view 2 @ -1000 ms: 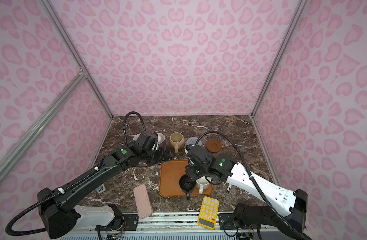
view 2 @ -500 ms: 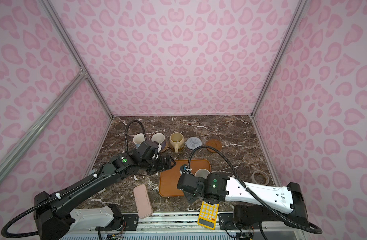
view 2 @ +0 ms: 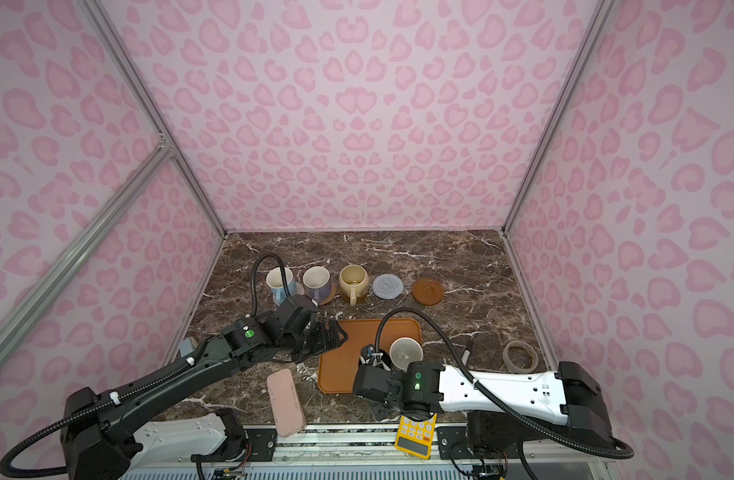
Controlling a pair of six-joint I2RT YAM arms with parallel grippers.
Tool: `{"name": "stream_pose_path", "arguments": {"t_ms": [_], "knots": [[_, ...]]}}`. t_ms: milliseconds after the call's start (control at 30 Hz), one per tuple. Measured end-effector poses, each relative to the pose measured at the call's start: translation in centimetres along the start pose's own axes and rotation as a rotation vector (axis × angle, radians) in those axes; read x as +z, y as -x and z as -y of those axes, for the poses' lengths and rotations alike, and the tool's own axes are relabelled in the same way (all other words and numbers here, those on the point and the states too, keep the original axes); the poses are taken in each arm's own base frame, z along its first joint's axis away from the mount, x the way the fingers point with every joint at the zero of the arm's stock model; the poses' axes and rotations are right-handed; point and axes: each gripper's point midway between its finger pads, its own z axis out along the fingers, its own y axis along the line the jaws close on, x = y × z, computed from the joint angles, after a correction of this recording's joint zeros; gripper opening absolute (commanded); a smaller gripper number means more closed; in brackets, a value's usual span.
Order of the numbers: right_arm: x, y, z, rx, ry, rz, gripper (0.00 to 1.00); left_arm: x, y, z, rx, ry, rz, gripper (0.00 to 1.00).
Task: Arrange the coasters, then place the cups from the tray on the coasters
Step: 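Lower right gripper into the black mug on the tray while left gripper withdraws, then close right gripper on the black mug rim and lift it off the tray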
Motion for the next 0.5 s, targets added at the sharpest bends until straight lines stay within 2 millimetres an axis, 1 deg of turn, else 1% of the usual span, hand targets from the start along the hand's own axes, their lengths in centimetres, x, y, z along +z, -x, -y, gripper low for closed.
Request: {"name": "stream_pose_path", "arguments": {"t_ms": [167, 267, 367, 500], "knots": [[0.8, 0.5, 0.7, 0.038, -0.021, -0.014, 0.46, -0.1, 0.0, -0.8, -0.027, 0.011, 0.022, 0.97], [1.2, 0.7, 0.8, 0.042, -0.035, -0.023, 0.43, -0.1, 0.0, -1.1, -0.040, 0.018, 0.032, 0.97], [1.5, 0.8, 0.9, 0.046, -0.056, -0.036, 0.39, -0.1, 0.0, -1.3, -0.047, 0.022, 0.037, 0.97], [2.0, 1.0, 1.5, 0.056, -0.089, -0.048, 0.30, 0.0, 0.1, -1.4, -0.052, 0.026, 0.042, 0.97]]}}
